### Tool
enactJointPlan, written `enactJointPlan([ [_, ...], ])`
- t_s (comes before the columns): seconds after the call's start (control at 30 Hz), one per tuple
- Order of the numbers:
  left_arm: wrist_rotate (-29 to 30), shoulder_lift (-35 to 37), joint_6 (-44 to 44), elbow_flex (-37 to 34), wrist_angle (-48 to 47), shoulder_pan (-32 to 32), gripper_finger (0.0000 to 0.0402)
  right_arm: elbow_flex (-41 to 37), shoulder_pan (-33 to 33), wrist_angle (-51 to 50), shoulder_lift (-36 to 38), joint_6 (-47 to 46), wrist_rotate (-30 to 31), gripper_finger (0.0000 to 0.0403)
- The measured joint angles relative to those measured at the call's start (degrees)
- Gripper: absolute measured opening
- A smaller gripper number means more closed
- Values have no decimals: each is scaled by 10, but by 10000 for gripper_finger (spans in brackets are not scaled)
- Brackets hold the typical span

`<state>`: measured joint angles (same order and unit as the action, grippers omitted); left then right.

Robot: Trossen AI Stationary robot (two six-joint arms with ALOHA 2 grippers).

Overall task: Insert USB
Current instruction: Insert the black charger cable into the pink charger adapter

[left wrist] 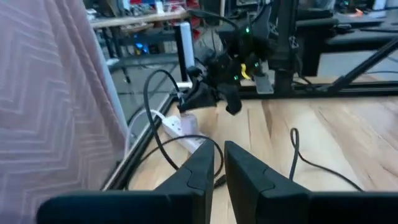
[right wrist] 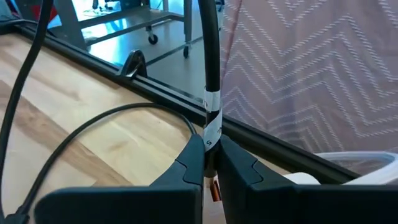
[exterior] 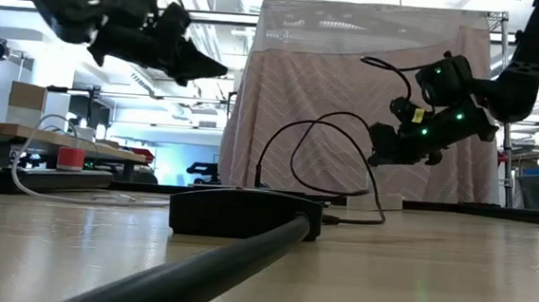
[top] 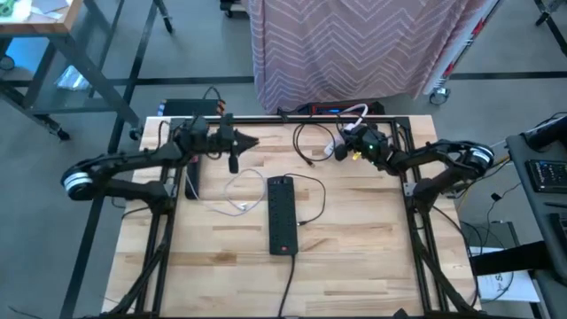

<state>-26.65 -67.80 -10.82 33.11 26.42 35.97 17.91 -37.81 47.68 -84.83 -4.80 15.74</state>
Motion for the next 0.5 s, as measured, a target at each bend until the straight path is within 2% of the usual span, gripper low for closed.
enactJointPlan([
  [0.2, -18, -44, -64, 62, -115, 4, 3, -18, 1, -8, 23, -27, 1, 6],
  [0.3, -43, -53, -71, 70, -125, 4, 2, -22, 0, -14, 37, -9, -1, 6],
  [0.5, -44, -62, -71, 72, -124, 4, 1, -22, 0, -24, 37, 4, -4, 6],
])
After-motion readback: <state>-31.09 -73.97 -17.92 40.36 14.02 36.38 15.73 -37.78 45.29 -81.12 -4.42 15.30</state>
